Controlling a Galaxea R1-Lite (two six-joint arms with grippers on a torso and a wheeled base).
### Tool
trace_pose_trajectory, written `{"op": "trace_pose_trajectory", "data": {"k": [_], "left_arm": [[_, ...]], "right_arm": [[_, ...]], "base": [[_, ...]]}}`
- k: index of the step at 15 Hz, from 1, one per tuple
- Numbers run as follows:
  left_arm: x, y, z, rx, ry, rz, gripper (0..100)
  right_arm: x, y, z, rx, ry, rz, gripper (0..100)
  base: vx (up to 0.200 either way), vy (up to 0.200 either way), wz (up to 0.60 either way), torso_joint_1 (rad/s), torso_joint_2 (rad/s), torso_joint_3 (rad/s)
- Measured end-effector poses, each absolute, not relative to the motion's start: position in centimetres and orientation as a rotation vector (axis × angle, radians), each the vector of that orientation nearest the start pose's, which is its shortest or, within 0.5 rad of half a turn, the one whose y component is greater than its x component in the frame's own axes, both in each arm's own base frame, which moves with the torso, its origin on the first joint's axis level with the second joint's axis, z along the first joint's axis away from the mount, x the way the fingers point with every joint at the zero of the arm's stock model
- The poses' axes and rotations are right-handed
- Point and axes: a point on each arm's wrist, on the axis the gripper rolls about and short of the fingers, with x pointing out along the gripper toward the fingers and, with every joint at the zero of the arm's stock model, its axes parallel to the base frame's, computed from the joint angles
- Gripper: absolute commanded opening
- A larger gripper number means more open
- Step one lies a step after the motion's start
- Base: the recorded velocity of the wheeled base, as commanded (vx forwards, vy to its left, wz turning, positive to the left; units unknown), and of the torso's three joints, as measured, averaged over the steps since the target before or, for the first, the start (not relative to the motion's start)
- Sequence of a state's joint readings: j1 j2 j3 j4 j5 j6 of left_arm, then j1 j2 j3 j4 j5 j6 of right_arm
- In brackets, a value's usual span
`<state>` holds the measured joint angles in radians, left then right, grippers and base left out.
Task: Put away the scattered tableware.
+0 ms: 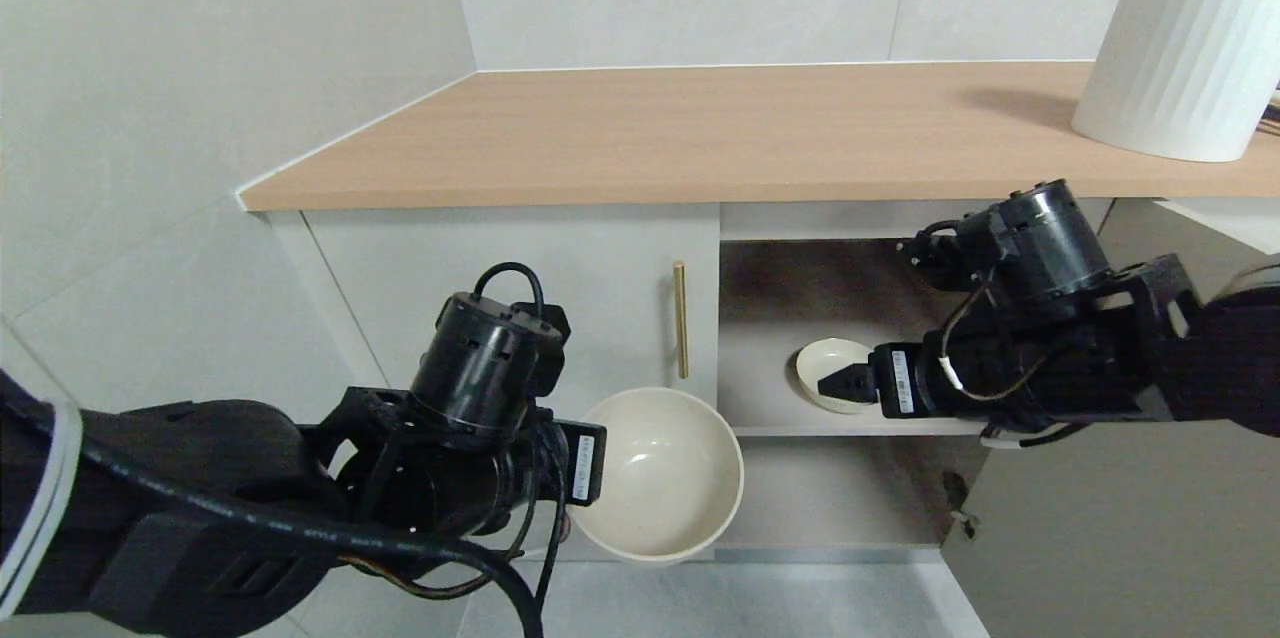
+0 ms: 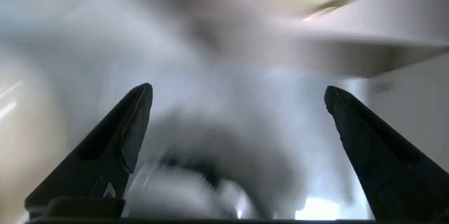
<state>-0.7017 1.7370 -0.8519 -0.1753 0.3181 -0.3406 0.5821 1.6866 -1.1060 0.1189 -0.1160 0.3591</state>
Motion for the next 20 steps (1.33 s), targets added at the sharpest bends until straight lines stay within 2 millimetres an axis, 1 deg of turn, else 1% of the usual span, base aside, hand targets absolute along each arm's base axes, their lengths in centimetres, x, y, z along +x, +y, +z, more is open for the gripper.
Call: {"op": "trace_pose_trajectory", "data": {"k": [1, 3, 4, 6, 12, 16, 18, 19, 20], "left_arm": [[22.6, -19.1, 14.0, 0.041, 0.679, -0.278, 0], [22.0, -20.1, 13.8, 0.067, 0.683, -0.315, 0], [21.8, -20.4, 13.7, 0.074, 0.685, -0.325, 0], [21.6, -20.7, 13.7, 0.078, 0.684, -0.335, 0], [21.2, -21.0, 14.1, 0.079, 0.654, -0.328, 0], [20.6, -21.2, 14.3, 0.079, 0.644, -0.345, 0], [20.5, -21.2, 14.4, 0.079, 0.642, -0.35, 0], [20.4, -21.2, 14.5, 0.079, 0.641, -0.351, 0], [20.4, -21.2, 14.5, 0.079, 0.641, -0.352, 0]], "right_arm": [[23.6, 16.9, 20.7, 0.09, 0.727, 0.382, 100], [21.4, 17.6, 21.2, 0.07, 0.723, 0.455, 100], [20.7, 18.0, 21.1, 0.057, 0.729, 0.483, 100], [19.9, 18.9, 20.5, 0.031, 0.752, 0.515, 100], [20.7, 20.8, 17.6, -0.024, 0.836, 0.509, 100], [21.6, 21.8, 16.3, -0.021, 0.843, 0.504, 100], [21.8, 22.0, 15.7, -0.027, 0.857, 0.499, 100], [21.9, 22.1, 15.5, -0.03, 0.861, 0.497, 0], [21.9, 22.1, 15.4, -0.031, 0.864, 0.497, 0]], "base": [[0.0, 0.0, 0.0, 0.0, 0.0, 0.0], [0.0, 0.0, 0.0, 0.0, 0.0, 0.0], [0.0, 0.0, 0.0, 0.0, 0.0, 0.0], [0.0, 0.0, 0.0, 0.0, 0.0, 0.0], [0.0, 0.0, 0.0, 0.0, 0.0, 0.0], [0.0, 0.0, 0.0, 0.0, 0.0, 0.0], [0.0, 0.0, 0.0, 0.0, 0.0, 0.0], [0.0, 0.0, 0.0, 0.0, 0.0, 0.0], [0.0, 0.0, 0.0, 0.0, 0.0, 0.0]]}}
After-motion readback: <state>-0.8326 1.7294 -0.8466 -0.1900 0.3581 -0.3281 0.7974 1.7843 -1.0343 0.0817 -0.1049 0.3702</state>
